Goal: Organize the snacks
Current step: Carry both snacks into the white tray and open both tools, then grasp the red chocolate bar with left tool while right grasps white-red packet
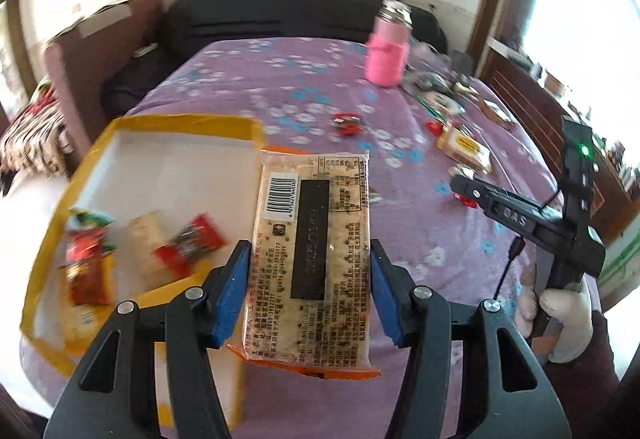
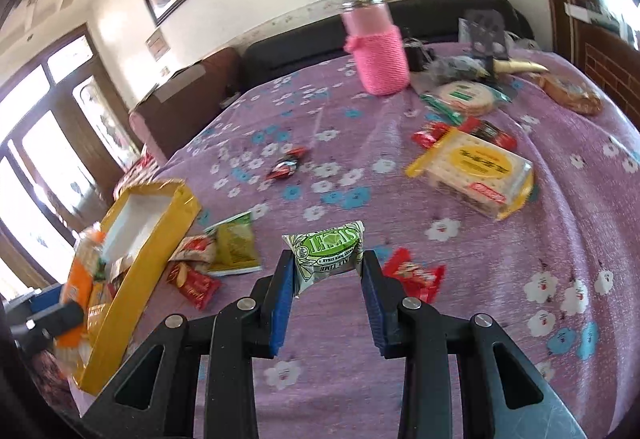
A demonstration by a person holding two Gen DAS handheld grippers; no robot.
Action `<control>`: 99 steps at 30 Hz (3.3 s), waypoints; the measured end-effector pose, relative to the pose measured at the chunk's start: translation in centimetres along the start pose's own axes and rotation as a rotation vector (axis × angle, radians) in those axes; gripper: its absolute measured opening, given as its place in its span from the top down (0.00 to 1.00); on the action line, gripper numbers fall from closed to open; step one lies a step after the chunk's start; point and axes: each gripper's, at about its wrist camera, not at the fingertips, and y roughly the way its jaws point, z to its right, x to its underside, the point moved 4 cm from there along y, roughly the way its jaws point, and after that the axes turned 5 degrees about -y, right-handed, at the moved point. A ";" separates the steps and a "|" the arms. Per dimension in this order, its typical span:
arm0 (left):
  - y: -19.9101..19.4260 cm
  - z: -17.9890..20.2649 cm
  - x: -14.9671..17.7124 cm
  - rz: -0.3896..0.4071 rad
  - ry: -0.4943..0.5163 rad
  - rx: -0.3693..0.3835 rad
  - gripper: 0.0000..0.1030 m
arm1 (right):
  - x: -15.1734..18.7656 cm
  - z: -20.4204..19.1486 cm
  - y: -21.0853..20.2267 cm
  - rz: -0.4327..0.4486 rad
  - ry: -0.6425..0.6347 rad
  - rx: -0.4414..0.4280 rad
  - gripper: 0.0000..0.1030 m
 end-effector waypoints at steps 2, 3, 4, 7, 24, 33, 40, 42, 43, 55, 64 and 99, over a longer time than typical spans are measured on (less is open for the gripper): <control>-1.0 -2.1 0.0 0.018 -0.034 -0.019 0.46 | 0.0 -1.7 -0.3 -0.002 -0.023 -0.021 0.67; -1.3 -3.1 0.0 0.026 -0.053 -0.024 0.46 | 0.0 -2.7 -0.5 -0.003 -0.028 -0.043 0.67; -1.7 -4.5 -0.2 0.035 -0.076 -0.033 0.46 | -0.1 -3.7 -0.7 -0.003 -0.031 -0.069 0.68; -2.3 -7.3 -0.8 0.046 -0.120 -0.064 0.46 | -0.7 -7.5 -1.3 0.000 -0.068 -0.125 0.68; 4.5 -17.7 -5.2 -0.070 -0.247 -0.104 0.46 | -3.8 -23.6 5.4 -0.157 -0.198 -0.268 0.67; 8.5 -18.2 -6.1 -0.125 -0.268 -0.081 0.46 | -1.7 -25.9 12.1 -0.259 -0.246 -0.192 0.67; 8.1 -18.4 -5.5 -0.114 -0.302 -0.049 0.46 | -1.7 -25.8 13.4 -0.263 -0.247 -0.165 0.51; 7.1 -18.2 -5.4 -0.095 -0.315 -0.037 0.45 | -2.2 -25.6 12.9 -0.248 -0.231 -0.182 0.50; 6.3 -17.9 -5.4 -0.076 -0.319 -0.038 0.44 | -2.4 -25.4 12.5 -0.238 -0.227 -0.186 0.50; -3.1 -11.3 -2.6 0.135 -0.236 -0.241 0.29 | -1.6 -20.0 4.5 -0.126 -0.152 -0.200 0.44; -4.6 -5.9 -0.8 0.133 -0.101 -0.290 0.29 | -0.7 -11.4 -1.0 -0.050 -0.068 -0.098 0.41; -2.9 -8.6 1.6 0.033 -0.281 -0.033 0.25 | -2.9 -8.4 10.7 -0.349 -0.154 0.178 0.56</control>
